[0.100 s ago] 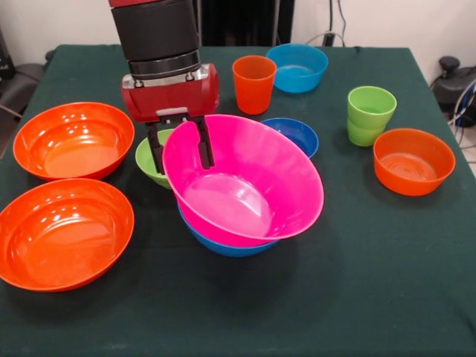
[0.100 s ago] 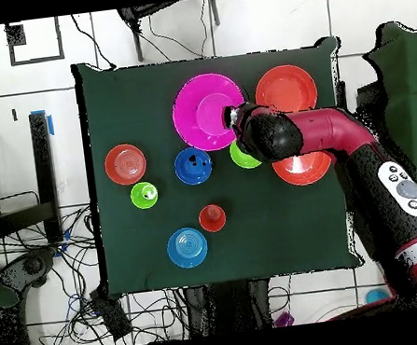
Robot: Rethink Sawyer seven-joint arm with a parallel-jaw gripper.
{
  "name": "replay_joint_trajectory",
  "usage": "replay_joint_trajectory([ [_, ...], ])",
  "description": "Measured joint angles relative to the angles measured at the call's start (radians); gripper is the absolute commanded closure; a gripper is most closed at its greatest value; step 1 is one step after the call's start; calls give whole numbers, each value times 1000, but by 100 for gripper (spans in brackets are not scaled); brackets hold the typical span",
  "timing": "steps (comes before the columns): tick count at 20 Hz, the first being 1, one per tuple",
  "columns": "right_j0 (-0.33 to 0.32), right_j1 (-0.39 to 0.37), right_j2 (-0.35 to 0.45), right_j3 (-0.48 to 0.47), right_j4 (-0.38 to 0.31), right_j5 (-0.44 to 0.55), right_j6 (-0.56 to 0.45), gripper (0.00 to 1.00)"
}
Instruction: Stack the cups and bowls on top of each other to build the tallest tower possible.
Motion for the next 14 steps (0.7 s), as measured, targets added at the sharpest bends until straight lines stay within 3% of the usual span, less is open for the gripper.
replay_joint_trajectory([
  [14,0,0,2,0,-11,0,0,0],
])
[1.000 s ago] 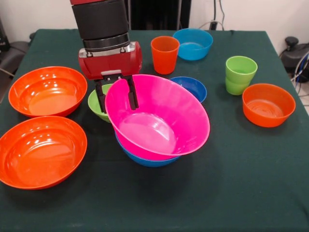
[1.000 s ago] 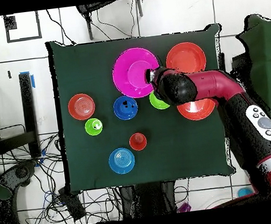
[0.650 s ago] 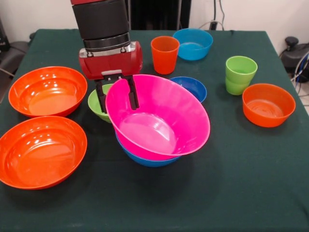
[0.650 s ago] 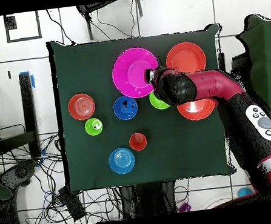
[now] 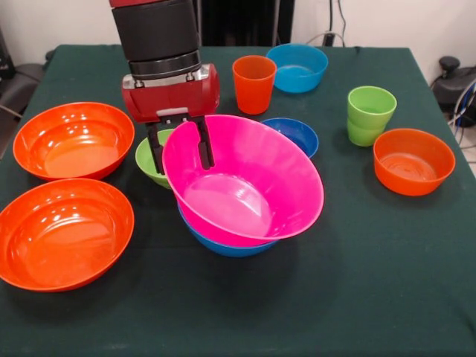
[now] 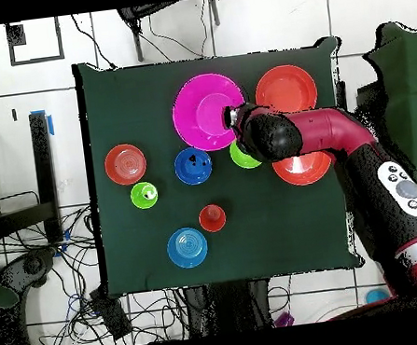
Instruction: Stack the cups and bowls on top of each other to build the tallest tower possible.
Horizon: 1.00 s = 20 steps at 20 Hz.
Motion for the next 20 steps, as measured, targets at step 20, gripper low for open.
replay_joint_trajectory([
  [20,-154,-72,145,60,5,187,-20,0],
])
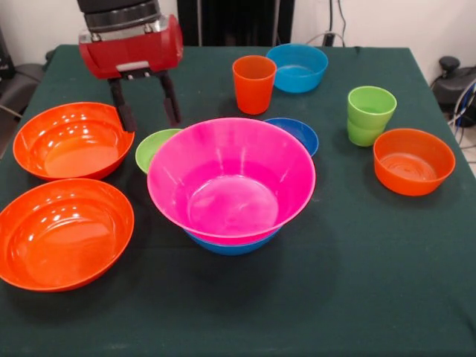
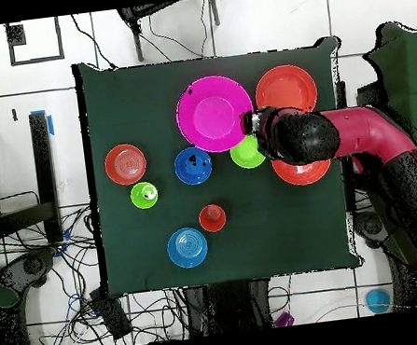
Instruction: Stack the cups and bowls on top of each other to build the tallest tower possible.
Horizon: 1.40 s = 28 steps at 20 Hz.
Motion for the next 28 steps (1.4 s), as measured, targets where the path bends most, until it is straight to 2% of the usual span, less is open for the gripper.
replay_joint_trajectory([
  [15,-23,-34,83,2,0,90,0,0],
  [28,-19,-49,106,1,0,139,0,0],
])
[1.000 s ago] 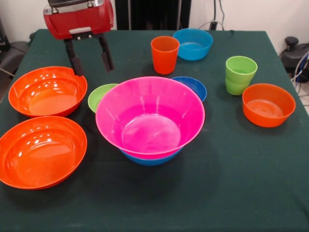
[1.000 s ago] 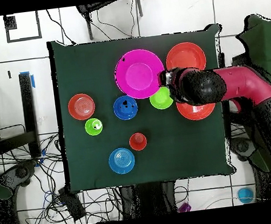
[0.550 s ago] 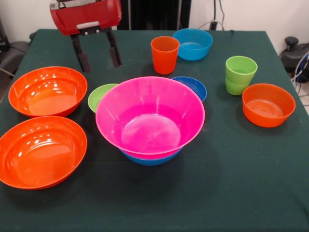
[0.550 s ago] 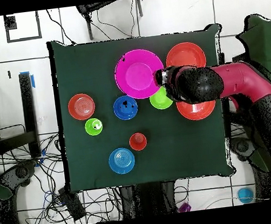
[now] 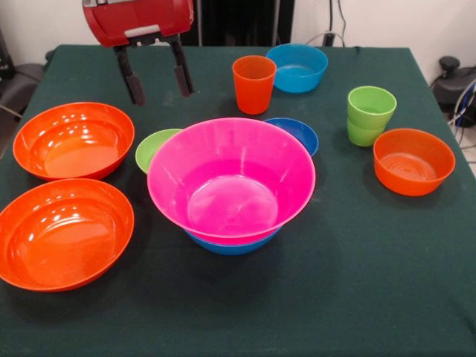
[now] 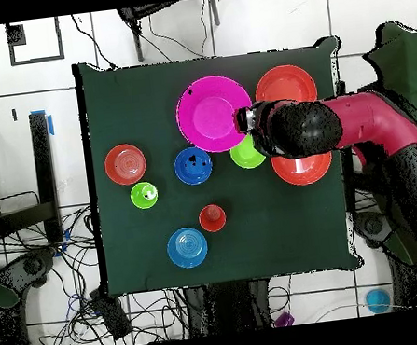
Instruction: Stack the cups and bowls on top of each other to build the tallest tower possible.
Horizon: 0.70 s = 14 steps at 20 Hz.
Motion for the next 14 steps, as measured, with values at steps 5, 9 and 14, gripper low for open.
replay_joint_trajectory([
  [5,31,-7,0,-31,0,59,0,0],
  [9,59,5,1,-78,0,85,0,0],
  [14,100,54,4,-196,0,130,-25,0],
])
